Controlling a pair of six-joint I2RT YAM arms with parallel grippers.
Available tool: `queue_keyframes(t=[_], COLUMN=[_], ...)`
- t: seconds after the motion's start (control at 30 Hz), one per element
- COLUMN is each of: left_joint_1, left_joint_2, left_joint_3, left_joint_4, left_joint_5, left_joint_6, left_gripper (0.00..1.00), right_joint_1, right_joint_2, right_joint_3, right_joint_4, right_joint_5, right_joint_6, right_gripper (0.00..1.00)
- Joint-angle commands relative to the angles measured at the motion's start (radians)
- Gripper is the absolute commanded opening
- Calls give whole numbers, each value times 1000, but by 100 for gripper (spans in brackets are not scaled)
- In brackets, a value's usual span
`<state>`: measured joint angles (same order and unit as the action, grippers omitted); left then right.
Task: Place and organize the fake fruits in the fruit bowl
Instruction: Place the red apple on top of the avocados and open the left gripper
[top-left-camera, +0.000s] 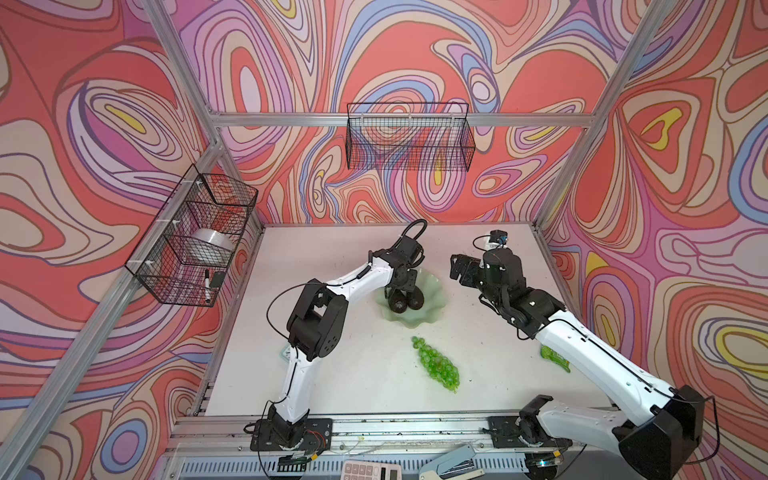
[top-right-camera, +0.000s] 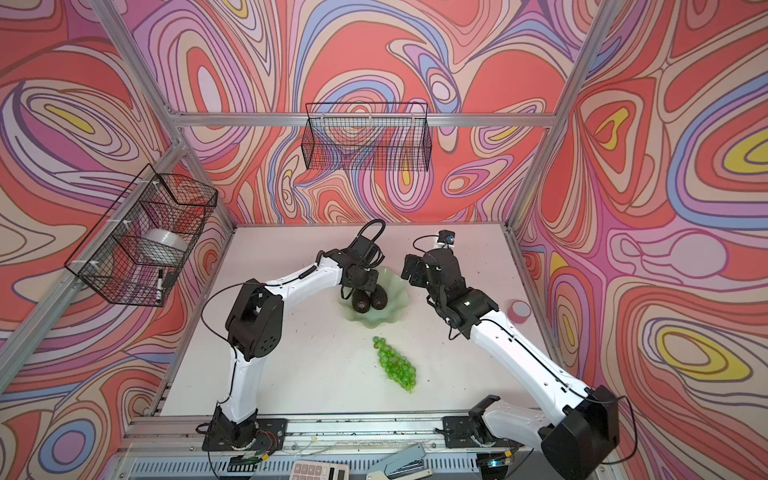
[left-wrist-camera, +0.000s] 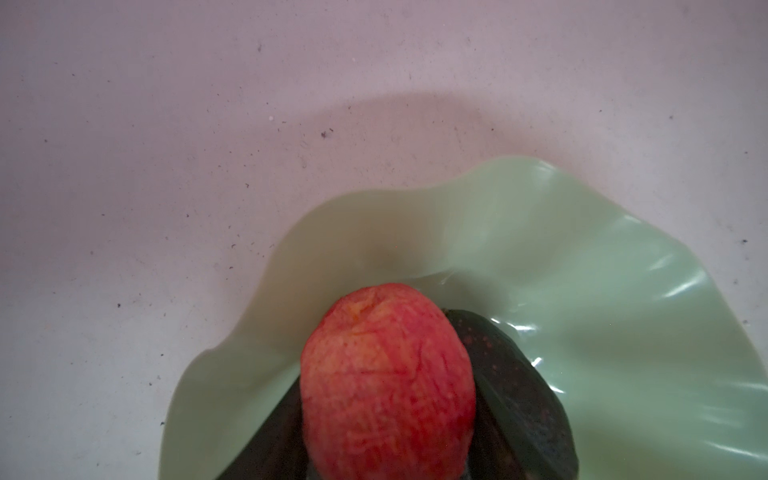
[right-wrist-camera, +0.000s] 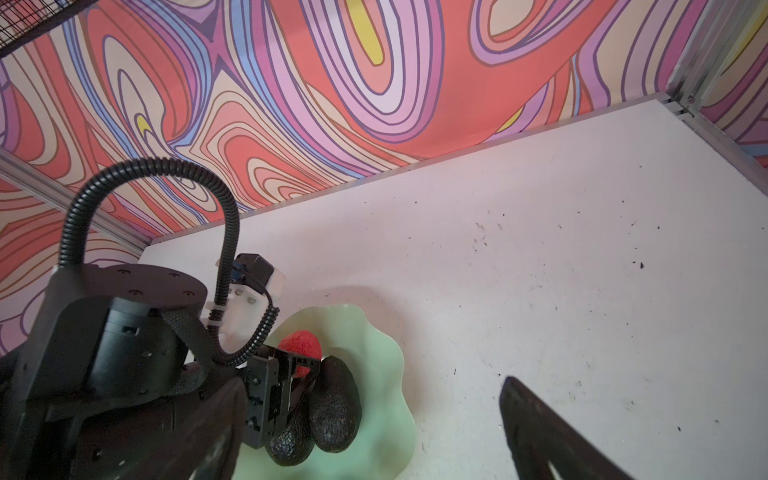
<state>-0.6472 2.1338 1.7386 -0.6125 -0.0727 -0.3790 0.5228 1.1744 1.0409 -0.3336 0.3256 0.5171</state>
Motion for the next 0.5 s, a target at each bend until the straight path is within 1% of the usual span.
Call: queue_keyframes(t=[0.0,0.17,0.3,0.4,0.47], left_joint_1=[3,3,4,7,13], left_joint_2=[-7,-34,-70,-116,-157], left_joint_3=[17,18,9,-18,-45], left_joint_4=[-12,-14,-14,9,36], left_joint_5=[-14,-13,-33,-51,-61], left_joint_6=[-17,-11,-13,-21,-31], left_gripper=[63,71,74,76,78], right_joint_1=[-6,-7,-6,-6,-2], right_joint_2=[-6,5,2,-25,-48], right_joint_3=[-15,-18,-41,-103,-166], right_joint_4=[-13,-36,-91,-118,-125], right_joint_5=[14,0,-36,-112,-183], right_joint_6=[-7,-12,-32,-43,-35], right_gripper=[98,98,98,96,94])
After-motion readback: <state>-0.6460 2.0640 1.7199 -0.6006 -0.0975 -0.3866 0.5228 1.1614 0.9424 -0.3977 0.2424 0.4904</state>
